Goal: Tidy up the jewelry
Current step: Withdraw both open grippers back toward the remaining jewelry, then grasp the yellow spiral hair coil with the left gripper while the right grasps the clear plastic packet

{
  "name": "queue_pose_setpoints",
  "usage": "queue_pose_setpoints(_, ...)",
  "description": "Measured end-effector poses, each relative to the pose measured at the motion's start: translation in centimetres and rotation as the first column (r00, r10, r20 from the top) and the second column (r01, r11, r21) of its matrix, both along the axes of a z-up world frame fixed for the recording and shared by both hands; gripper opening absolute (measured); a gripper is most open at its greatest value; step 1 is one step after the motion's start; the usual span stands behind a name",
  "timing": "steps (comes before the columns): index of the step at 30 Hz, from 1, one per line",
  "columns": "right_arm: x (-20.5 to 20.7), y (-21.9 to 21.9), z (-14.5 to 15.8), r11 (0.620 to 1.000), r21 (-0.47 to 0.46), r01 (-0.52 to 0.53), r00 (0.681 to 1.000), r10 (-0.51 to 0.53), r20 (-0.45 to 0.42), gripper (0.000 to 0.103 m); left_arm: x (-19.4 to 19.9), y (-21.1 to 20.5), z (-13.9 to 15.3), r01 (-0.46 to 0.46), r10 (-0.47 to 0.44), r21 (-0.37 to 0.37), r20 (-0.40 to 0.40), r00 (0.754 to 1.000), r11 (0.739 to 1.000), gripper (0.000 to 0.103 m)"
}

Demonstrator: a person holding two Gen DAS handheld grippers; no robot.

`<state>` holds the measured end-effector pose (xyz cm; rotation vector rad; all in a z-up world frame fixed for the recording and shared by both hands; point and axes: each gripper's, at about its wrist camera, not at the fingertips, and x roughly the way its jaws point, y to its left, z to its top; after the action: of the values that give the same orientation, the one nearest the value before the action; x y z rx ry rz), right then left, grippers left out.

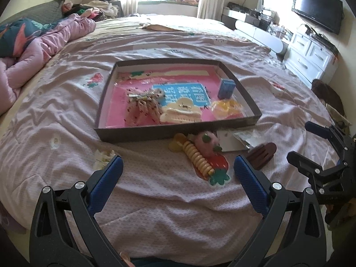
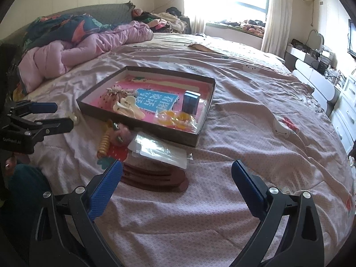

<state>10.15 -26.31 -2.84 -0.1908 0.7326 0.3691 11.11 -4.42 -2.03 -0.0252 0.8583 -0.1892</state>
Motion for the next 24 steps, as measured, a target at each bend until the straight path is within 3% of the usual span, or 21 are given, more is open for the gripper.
queue_pose_setpoints(18, 3.7, 2.2, -4.3, 0.989, -0.138, -0.050, 0.998, 0.044, -0.046, 0.096, 1.9, -1.8, -3.3, 0.043, -0.043, -0.002, -0.095, 0.995, 0.999, 0.091)
queue_pose_setpoints(24, 5.1, 2.8, -5.2, 0.988, -0.143, -0.062, 0.997, 0.055, -0.054, 0.096, 2.3, -2.4, -3.9, 0.069, -0.069, -0.002, -0.113, 0.991, 0.998, 0.081)
